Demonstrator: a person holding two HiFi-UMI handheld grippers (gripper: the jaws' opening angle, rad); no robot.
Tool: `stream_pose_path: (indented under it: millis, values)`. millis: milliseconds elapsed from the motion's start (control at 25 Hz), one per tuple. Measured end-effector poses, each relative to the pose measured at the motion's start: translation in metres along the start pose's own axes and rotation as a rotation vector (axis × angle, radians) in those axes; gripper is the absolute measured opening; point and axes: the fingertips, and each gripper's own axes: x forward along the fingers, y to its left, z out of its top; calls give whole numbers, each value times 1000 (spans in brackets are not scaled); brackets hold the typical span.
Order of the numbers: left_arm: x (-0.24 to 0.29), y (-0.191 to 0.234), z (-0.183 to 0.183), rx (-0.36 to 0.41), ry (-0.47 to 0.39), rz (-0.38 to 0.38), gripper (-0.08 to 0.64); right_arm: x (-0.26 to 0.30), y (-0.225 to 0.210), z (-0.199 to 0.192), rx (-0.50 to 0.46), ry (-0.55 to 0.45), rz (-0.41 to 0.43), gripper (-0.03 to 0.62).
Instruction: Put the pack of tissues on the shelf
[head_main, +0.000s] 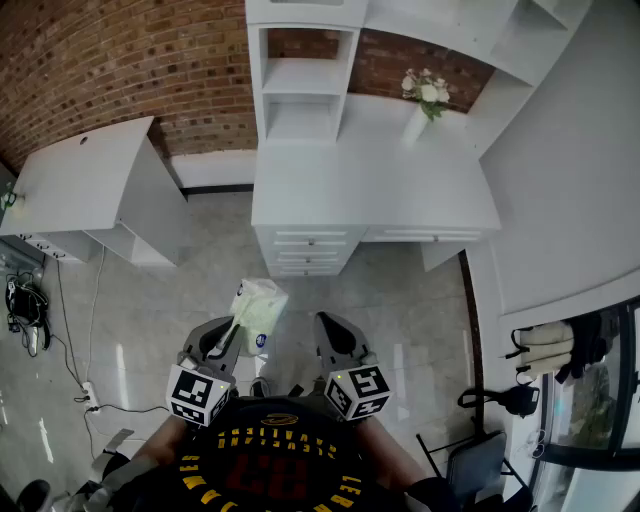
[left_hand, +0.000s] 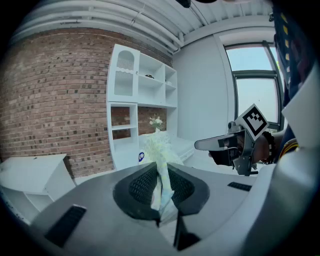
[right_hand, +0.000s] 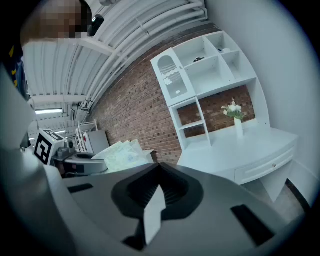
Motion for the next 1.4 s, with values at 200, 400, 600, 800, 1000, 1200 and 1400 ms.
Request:
stream_pose_path:
  millis: [200,400,600,800,1000,1200,1400]
  values:
    - [-55,19,-36,-66,15,-50,32,-3,79,-24,-10,17,2,6]
    - [-72,22,-35,-64,-15,-70,32,-16,115,-27,-76,30,14,6]
    - [-76,11,-21,-52,-54,-58,32,-20,114,-20,-81,12,8,6]
    - [-71,1,-15,-13,-50,-53,32,-22,113,-14,-39,-30,46,8]
    - [-62,-21,1,6,-64,-35,32,-37,92,-8,-35,-37,60,8]
    - [-53,-44,20,35,-86,-8,32,-52,68,10,-42,-81,75,8]
    - [-48,-65,27,41,-84,36,32,-68,46,16,-20,-109,100,8]
